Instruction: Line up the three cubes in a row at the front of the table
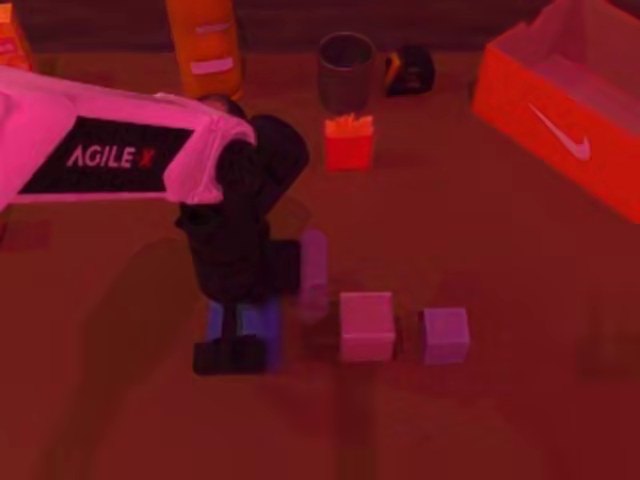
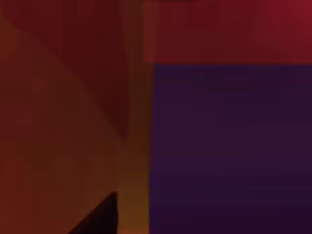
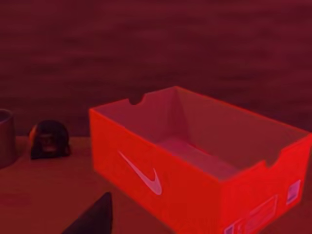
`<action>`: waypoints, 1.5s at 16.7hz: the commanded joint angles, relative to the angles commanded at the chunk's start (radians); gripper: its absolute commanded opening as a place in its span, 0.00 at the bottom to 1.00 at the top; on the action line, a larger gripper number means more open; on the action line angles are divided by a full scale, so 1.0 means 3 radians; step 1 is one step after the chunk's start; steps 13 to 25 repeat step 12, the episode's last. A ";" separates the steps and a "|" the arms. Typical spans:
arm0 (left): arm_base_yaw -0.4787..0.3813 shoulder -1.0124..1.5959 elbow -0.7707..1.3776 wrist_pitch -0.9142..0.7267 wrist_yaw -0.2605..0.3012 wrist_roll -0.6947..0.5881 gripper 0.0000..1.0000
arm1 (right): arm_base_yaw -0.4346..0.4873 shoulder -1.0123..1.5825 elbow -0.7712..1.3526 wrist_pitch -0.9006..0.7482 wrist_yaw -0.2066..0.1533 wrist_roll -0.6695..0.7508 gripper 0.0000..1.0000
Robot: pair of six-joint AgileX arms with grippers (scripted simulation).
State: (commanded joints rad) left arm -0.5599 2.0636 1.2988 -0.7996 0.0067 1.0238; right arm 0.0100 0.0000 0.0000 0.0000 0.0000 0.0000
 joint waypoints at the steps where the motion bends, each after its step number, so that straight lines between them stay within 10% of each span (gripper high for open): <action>1: 0.0008 -0.0003 0.0001 -0.0001 0.0000 0.0000 1.00 | 0.0000 0.0000 0.0000 0.0000 0.0000 0.0000 1.00; 25: 0.0073 -0.0353 0.0485 -0.0835 -0.0003 -0.0007 1.00 | 0.0000 0.0000 0.0000 0.0000 0.0000 0.0000 1.00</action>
